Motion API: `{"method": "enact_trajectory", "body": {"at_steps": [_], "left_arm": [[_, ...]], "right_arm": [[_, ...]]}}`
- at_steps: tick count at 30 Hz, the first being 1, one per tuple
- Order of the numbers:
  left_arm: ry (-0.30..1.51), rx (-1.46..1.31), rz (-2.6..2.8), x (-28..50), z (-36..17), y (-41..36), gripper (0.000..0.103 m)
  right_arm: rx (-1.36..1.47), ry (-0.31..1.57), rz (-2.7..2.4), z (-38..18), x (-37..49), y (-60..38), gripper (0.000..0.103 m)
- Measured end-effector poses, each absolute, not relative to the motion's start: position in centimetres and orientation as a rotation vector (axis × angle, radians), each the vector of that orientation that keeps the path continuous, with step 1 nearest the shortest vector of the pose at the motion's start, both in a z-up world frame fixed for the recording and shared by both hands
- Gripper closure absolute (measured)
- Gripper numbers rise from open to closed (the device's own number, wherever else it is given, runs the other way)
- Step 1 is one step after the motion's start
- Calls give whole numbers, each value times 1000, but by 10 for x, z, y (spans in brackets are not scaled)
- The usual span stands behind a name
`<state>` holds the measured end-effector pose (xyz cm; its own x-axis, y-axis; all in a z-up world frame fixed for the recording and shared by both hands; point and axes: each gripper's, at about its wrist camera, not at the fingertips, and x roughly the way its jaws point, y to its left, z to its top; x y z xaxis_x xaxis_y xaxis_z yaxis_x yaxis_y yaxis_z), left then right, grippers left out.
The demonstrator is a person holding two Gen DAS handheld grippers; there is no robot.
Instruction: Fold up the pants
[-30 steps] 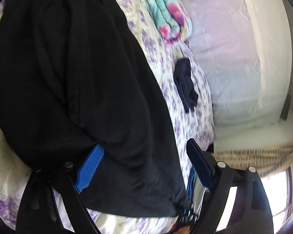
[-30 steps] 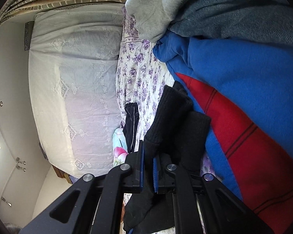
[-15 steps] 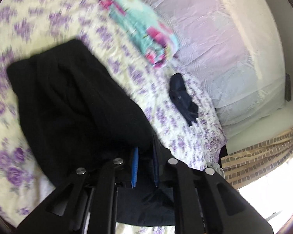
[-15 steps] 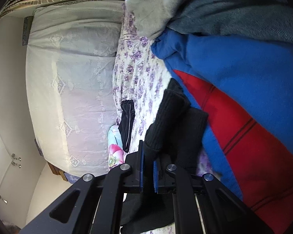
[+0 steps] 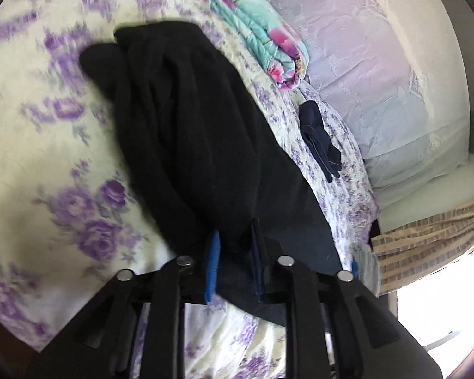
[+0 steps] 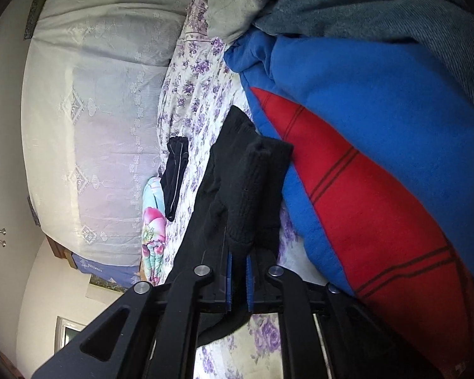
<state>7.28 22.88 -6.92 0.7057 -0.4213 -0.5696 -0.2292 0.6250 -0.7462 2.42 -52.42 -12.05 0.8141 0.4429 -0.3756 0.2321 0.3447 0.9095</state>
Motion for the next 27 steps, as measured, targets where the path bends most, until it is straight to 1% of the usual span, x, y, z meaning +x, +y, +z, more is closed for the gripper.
{"method": "enact_trajectory", "body": {"at_steps": [1, 2, 3, 4, 6, 7, 8, 9, 13, 14, 18, 19, 21, 23, 24, 25, 26, 27], "left_arm": [[779, -879, -91, 66, -61, 232, 70], [749, -853, -55, 59, -53, 237, 59], [724, -838, -30, 52, -46, 241, 53], [707, -831, -17, 46, -40, 244, 51], [675, -827, -11, 37, -32, 251, 49], [668, -823, -17, 36, -28, 251, 48], [666, -821, -28, 35, -26, 250, 45], [670, -813, -50, 37, -25, 243, 43], [705, -728, -131, 52, -18, 206, 40], [714, -699, -153, 57, -17, 193, 36], [730, -577, -224, 79, -11, 144, 35], [730, -563, -246, 83, -12, 136, 35], [745, -528, -278, 95, -17, 126, 30], [798, -503, -159, 105, -32, 133, 30], [823, -548, -133, 108, -46, 149, 34], [835, -617, -162, 110, -55, 163, 40], [836, -713, -190, 107, -63, 181, 59], [837, -805, -208, 101, -68, 198, 70]], "right_arm": [[1233, 640, 147, -118, 21, -525, 90], [1232, 638, 146, -117, 17, -525, 85], [1233, 638, 143, -115, 14, -525, 81], [1234, 640, 139, -114, 11, -526, 71], [1229, 642, 128, -111, 8, -526, 63], [1232, 636, 117, -110, 6, -526, 56], [1239, 628, 113, -110, 5, -526, 53], [1241, 628, 107, -110, 5, -526, 51], [1222, 651, 97, -109, 0, -522, 48], [1216, 652, 99, -109, -1, -521, 47], [1222, 646, 67, -115, 10, -523, 46], [1207, 644, 57, -114, 15, -521, 44], [1191, 631, 47, -112, 20, -518, 39], [1177, 623, 47, -108, 24, -515, 28], [1170, 622, 49, -106, 25, -513, 26], [1157, 621, 54, -106, 26, -512, 23], [1149, 624, 52, -105, 27, -511, 23], [1141, 626, 53, -105, 27, -510, 23]]}}
